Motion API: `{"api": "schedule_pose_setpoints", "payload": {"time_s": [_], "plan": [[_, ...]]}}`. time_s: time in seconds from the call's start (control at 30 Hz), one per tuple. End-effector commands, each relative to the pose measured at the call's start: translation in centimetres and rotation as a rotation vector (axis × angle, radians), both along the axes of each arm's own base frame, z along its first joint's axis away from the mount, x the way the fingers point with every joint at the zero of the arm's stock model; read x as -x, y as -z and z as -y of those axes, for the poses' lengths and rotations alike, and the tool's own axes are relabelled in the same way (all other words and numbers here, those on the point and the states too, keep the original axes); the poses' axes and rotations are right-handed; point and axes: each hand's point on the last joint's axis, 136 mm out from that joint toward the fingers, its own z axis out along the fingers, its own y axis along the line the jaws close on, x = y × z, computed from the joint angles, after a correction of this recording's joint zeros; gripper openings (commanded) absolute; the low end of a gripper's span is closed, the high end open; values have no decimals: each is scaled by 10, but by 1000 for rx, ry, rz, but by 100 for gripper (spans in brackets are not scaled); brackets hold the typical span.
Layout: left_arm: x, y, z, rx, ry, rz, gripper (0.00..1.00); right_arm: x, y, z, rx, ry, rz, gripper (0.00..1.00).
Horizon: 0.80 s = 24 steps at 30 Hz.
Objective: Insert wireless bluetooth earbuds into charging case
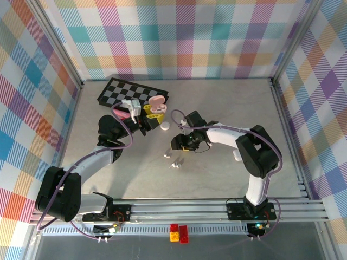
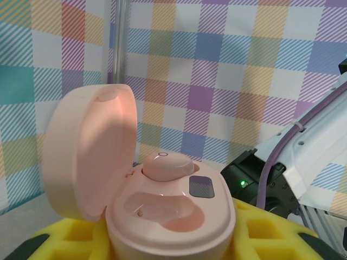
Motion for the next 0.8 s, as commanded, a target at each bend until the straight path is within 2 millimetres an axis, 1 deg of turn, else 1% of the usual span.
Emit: {"api": "schedule_pose_setpoints", "payload": {"time_s": [0.0,0.17,0.27,0.37,0.5,0.7,0.77], "plan": [[7,-12,-4,10,-1,74,19,-10,-6,1,11,-7,48,57],[8,-13,-4,10,0,75,19,-27,1,-5,16,-7,49,57],[8,-12,-5,5,-2,72,20,-33,7,-7,8,-13,31,57],[8,-13,-5,5,-1,74,20,-32,13,-9,7,-25,14,57],[7,-13,-4,3,1,74,19,-24,20,-11,-1,-48,-25,56],[8,-12,-3,2,10,70,19,-14,26,-12,-16,-67,-58,49],[8,-12,-3,2,11,70,19,-12,25,-13,-20,-70,-62,48]]}}
